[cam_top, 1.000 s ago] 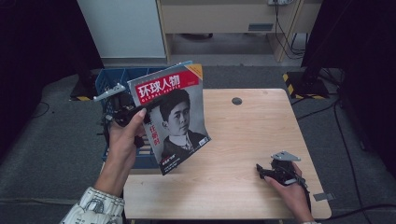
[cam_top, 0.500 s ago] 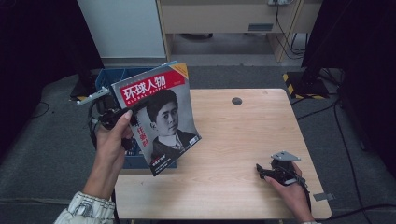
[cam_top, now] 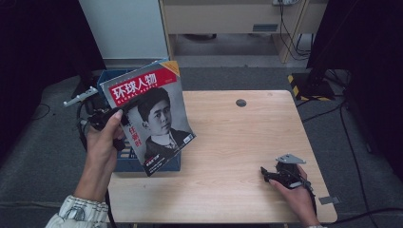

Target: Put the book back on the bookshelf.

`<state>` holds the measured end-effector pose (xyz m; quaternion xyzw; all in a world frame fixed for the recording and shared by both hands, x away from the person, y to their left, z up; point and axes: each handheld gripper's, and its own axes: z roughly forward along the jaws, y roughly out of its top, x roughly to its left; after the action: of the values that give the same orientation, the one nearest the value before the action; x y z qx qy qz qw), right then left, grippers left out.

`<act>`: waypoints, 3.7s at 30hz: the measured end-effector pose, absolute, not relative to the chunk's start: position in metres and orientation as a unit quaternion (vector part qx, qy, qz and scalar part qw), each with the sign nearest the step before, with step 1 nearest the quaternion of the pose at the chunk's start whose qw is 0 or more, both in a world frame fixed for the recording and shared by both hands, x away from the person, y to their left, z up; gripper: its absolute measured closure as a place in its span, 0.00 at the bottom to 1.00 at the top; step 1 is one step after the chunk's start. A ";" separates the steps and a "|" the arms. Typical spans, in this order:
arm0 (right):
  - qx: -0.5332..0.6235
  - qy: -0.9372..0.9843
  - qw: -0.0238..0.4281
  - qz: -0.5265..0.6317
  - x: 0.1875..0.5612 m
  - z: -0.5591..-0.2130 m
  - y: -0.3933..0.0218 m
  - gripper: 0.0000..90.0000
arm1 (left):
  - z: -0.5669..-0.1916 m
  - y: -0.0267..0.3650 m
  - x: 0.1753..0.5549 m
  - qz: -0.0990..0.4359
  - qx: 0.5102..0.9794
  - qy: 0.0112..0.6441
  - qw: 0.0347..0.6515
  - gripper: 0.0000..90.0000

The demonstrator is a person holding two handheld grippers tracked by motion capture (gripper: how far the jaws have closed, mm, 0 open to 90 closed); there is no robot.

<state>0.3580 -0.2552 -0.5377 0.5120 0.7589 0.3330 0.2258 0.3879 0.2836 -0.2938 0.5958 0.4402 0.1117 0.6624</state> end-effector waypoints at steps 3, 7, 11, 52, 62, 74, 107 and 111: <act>0.512 0.759 0.226 0.333 0.358 -0.538 -0.255 0.22 | -0.295 0.290 0.387 0.114 0.591 0.444 0.663 0.96; 0.511 0.759 0.225 0.334 0.358 -0.538 -0.255 0.23 | -0.295 0.297 0.385 0.115 0.587 0.445 0.666 0.96; 0.510 0.759 0.226 0.336 0.358 -0.538 -0.255 0.24 | -0.295 0.301 0.384 0.117 0.585 0.446 0.667 0.96; 0.509 0.759 0.225 0.336 0.358 -0.538 -0.255 0.24 | -0.297 0.365 0.371 0.146 0.546 0.475 0.675 0.96; 0.508 0.760 0.225 0.336 0.358 -0.538 -0.255 0.24 | -0.295 0.378 0.366 0.158 0.541 0.480 0.672 0.96; 0.508 0.760 0.224 0.336 0.358 -0.538 -0.255 0.24 | -0.297 0.395 0.357 0.169 0.542 0.485 0.665 0.96; 0.507 0.762 0.223 0.336 0.359 -0.538 -0.255 0.24 | -0.297 0.455 0.342 0.217 0.540 0.514 0.630 0.96; 0.507 0.762 0.223 0.337 0.359 -0.538 -0.255 0.24 | -0.292 0.458 0.343 0.225 0.542 0.515 0.624 0.96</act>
<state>0.3594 -0.2546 -0.5376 0.5067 0.7617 0.3366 0.2231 0.3433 0.4583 -0.2922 0.5422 0.5153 0.2252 0.6243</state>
